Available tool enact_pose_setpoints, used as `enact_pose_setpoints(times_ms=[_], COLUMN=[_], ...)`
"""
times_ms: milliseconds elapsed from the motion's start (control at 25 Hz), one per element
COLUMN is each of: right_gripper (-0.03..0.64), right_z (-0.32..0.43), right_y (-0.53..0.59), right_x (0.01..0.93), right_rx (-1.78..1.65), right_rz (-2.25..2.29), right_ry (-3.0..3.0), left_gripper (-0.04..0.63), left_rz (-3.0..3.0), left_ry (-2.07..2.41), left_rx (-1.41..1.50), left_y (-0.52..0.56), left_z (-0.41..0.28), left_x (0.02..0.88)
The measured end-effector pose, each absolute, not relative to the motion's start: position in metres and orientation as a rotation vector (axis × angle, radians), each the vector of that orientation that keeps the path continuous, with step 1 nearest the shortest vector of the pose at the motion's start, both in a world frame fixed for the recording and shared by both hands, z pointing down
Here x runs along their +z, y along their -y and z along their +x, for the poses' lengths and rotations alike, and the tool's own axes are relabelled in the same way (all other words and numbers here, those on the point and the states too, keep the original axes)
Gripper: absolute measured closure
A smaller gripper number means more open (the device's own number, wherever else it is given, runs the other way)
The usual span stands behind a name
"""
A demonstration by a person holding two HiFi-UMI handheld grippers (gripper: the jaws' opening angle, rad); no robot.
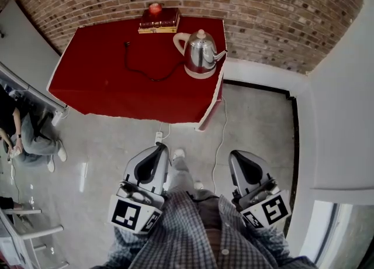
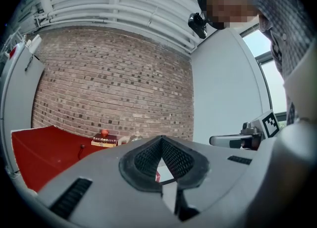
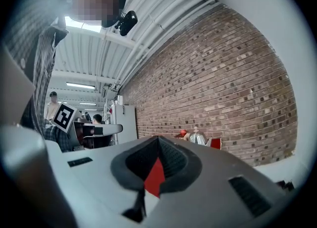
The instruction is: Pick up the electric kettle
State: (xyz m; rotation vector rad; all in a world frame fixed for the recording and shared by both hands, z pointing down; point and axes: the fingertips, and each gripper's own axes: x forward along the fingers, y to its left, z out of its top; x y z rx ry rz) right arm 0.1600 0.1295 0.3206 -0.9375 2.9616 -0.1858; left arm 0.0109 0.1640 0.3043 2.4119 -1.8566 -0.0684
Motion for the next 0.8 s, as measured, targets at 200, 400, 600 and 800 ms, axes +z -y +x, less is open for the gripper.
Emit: enact_pose_setpoints(times_ms=[200, 400, 600, 800], right_gripper=[0.609, 0.609, 0.609, 0.609], right_z=[0.155, 0.147, 0.126, 0.108], right_y=[-0.117, -0.093, -0.059, -0.014], right_x=[0.320, 0.321, 0.321, 0.320], right_rx=[-0.148, -0.139, -0.114, -0.159], right_rz=[-0.956, -0.984, -0.996, -1.065], right_ry=[-2.963, -2.963, -2.976, -2.939], left_gripper=[0.588, 0.588, 0.588, 0.588], left_rz=[2.435, 2.464, 2.469, 2.478], left_ry=[1.832, 1.809, 1.785, 1.739], left_rx=[-0.102, -0.117, -0.129, -0.116], left_y=[-0.144, -0.116, -0.079, -0.024], left_z=[0.007, 0.001, -0.019, -0.042], left_x=[0.306, 0.306, 0.309, 0.312])
